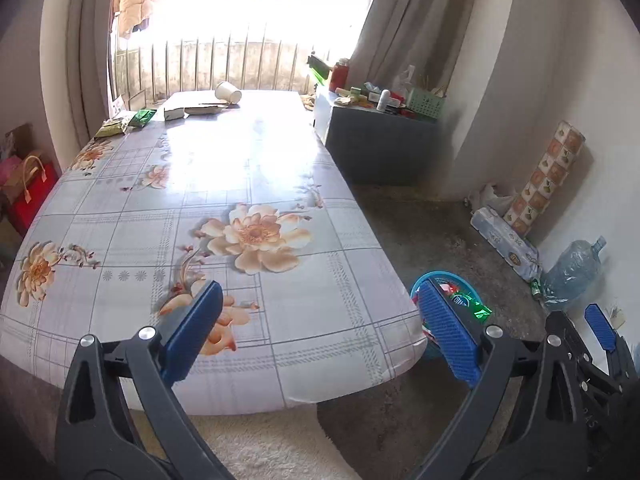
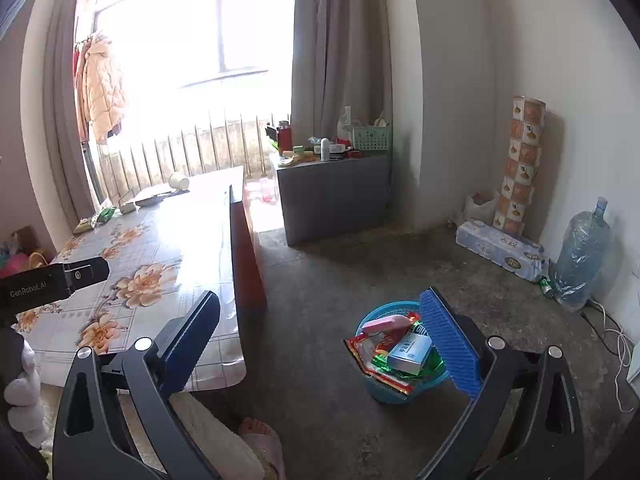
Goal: Collect trash
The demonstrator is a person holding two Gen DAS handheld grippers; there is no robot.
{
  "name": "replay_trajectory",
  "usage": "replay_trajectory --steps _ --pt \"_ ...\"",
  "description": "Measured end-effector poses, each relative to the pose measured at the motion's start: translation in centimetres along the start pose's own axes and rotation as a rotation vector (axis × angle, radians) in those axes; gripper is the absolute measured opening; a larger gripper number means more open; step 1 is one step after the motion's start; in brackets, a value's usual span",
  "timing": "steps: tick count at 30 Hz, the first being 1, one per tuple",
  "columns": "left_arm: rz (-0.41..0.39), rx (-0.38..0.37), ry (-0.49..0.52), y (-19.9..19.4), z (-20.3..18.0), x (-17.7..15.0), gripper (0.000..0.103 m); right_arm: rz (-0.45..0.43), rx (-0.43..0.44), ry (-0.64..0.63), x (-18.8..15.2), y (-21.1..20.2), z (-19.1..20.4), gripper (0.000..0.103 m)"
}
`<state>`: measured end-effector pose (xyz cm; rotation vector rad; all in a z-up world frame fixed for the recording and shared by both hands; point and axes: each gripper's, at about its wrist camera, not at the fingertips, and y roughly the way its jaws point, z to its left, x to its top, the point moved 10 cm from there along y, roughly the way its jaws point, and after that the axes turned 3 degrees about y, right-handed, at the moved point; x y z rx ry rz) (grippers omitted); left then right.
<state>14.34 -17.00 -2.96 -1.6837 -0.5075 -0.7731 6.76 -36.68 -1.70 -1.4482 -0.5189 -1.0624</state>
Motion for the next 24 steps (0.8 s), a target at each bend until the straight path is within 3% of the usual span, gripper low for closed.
replay_trajectory --steps 2,5,8,18,24 --pt "0.027 0.044 -0.001 -0.5 1.9 -1.3 0.094 0.079 0.022 -0.008 -1.2 0.0 1.8 0.097" --pt "0.059 0.122 0.027 -1.3 4.2 -2.9 0.094 0.181 -0.019 -0.04 -3.1 0.1 2.9 0.097" --pt "0.115 0.144 0.025 -1.3 5.4 -4.4 0.094 0.246 -0.056 -0.081 -4.5 -0.3 3.4 0.097" --pt "0.161 0.173 0.084 -2.1 6.0 -7.2 0.094 0.32 -0.147 -0.07 -6.9 -1.2 1.2 0.097" --pt "0.183 0.181 0.123 -2.0 5.5 -7.7 0.094 0.317 -0.181 -0.032 -6.8 -1.1 -0.5 0.097"
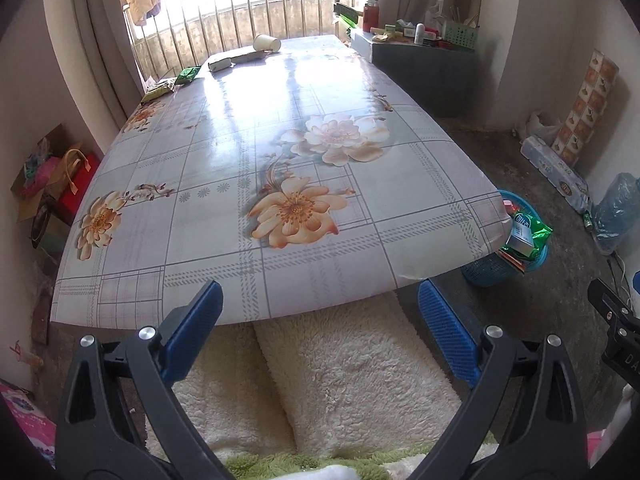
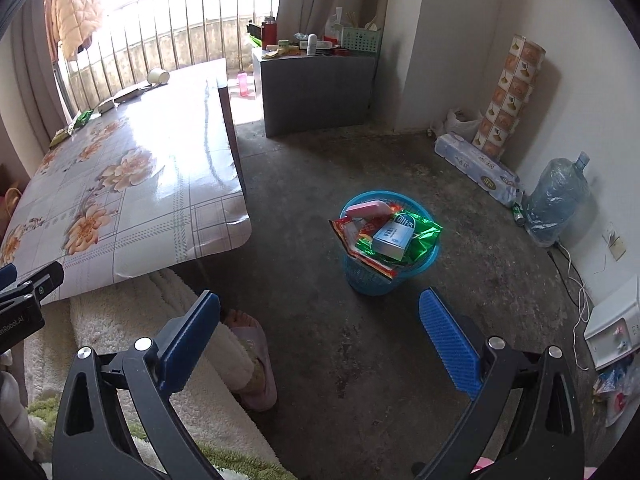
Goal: Collect trash
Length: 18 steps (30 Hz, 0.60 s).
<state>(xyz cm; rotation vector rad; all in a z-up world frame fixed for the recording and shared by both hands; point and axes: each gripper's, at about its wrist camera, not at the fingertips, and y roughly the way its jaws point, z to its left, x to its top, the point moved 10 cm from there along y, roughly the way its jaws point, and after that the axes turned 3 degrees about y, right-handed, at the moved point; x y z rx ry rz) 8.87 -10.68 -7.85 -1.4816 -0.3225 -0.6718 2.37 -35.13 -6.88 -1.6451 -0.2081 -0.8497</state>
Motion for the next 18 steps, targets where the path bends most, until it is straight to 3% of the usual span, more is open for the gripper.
replay_trajectory --steps 18 --pt "0.001 -0.013 0.026 -0.5 -1.5 0.5 0.094 -0.013 -0.005 0.038 0.1 0.4 -1.8 0.097"
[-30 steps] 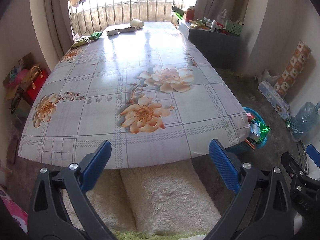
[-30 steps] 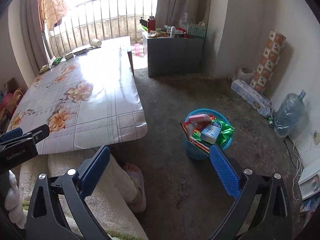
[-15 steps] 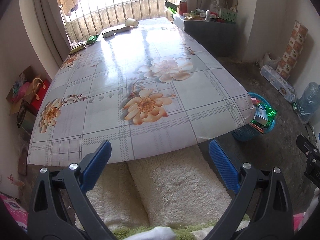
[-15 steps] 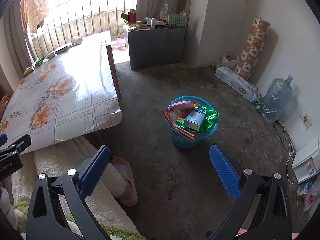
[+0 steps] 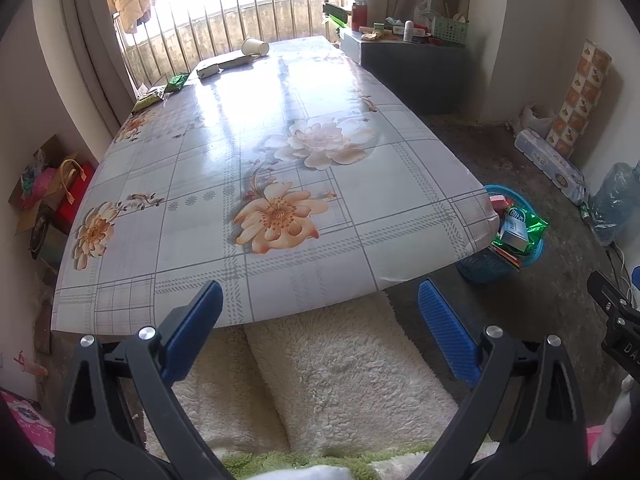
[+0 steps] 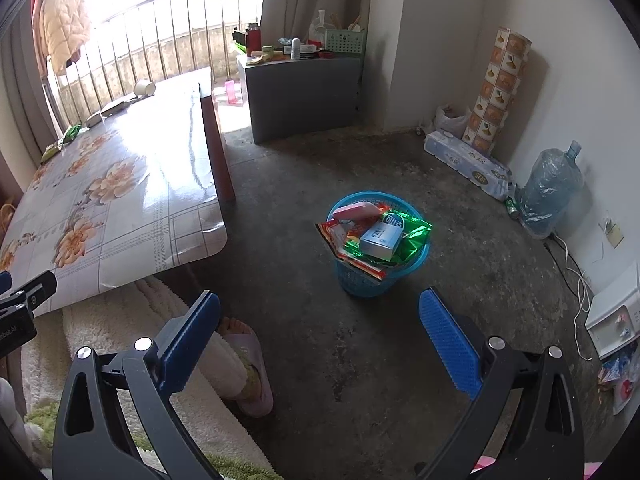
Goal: Collect trash
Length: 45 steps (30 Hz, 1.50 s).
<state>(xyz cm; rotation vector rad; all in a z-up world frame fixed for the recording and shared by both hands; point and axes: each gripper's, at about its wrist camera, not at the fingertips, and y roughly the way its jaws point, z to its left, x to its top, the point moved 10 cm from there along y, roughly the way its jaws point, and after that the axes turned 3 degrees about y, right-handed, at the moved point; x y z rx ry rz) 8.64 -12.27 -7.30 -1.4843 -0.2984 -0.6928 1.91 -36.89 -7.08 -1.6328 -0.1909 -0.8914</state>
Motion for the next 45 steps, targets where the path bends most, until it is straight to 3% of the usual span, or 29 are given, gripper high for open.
replay_trajectory --steps 45 --pt "0.021 -0.015 -0.007 0.15 -0.09 -0.5 0.094 -0.009 0.002 0.002 0.56 -0.31 -0.42 0.097"
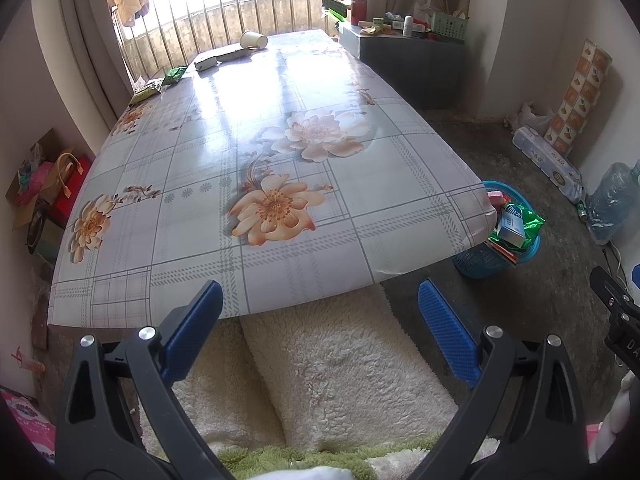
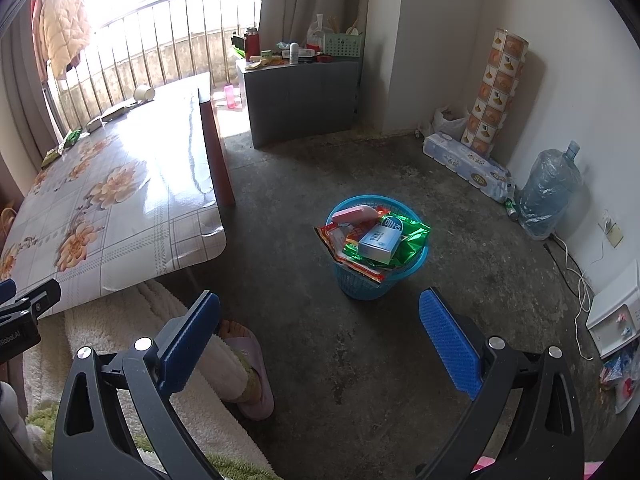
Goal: Collect trash
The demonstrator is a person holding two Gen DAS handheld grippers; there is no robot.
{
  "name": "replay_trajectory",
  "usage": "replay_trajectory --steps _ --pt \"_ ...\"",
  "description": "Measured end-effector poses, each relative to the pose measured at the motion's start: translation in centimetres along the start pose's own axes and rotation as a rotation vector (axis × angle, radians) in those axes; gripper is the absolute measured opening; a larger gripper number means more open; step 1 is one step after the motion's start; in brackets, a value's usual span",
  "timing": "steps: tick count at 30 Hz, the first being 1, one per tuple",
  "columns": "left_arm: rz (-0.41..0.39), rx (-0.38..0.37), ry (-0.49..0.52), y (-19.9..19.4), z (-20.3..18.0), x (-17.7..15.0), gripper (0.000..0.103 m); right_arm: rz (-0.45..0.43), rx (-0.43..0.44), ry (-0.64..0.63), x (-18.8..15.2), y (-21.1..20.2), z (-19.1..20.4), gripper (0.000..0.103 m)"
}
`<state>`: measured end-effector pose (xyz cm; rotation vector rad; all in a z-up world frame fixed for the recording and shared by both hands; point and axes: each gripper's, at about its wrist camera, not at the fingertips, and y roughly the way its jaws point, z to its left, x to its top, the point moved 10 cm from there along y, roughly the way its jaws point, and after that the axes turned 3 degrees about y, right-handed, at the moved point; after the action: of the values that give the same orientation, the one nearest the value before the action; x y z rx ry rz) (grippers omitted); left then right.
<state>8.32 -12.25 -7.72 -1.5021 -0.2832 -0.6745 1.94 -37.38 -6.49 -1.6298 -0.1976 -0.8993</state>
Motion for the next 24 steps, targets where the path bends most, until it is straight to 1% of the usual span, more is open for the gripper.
replay_trajectory --steps 24 --pt "0.002 -0.001 -0.001 0.01 0.06 -0.01 0.094 -0.003 0.0 0.002 0.14 -0.14 0.09 0.097"
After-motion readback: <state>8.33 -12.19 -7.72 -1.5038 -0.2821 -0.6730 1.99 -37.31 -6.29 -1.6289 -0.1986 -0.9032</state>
